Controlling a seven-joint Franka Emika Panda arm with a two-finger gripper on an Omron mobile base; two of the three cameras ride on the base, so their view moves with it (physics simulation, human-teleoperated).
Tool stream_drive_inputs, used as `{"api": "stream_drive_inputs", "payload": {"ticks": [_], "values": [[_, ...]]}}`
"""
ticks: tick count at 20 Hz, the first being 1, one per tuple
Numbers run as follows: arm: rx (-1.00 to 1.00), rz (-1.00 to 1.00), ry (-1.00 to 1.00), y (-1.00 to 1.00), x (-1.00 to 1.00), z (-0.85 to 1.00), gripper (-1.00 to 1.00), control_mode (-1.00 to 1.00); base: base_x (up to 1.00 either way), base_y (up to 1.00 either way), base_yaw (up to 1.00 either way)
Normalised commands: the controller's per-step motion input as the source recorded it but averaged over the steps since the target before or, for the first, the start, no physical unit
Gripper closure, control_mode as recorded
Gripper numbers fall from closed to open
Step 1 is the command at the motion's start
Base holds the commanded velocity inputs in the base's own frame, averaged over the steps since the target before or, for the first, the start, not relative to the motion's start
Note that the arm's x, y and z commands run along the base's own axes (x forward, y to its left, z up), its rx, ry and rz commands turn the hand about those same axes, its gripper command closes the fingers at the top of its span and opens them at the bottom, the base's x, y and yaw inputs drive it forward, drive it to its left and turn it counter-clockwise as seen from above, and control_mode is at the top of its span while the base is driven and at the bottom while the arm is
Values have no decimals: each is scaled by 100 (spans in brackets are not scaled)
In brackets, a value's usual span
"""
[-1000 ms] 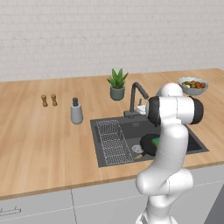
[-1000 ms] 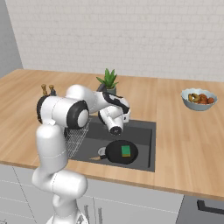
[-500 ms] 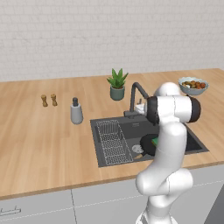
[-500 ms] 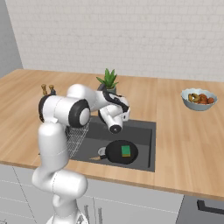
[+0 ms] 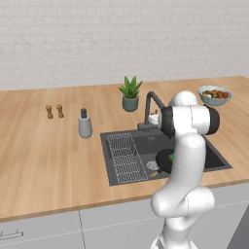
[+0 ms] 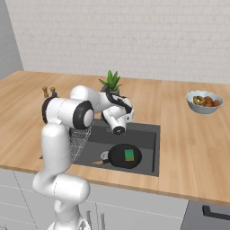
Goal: Pick the pan and sponge and place them into the sink. Then turn on the water.
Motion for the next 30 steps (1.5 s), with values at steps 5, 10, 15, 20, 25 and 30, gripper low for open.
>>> {"api": "stream_drive_inputs", "payload": {"ticks": [5,10,15,20,25,30], "values": [[0,0,0,0,14,-1,-100,-100,0,0,0],[0,0,0,0,14,0,-100,-100,0,0,0],[0,0,0,0,13,-1,-100,-100,0,0,0],[0,0,0,0,1,0,-100,-100,0,0,0],[0,0,0,-6,0,0,-100,-100,0,0,0],[0,0,0,-20,0,0,-100,-100,0,0,0]]}}
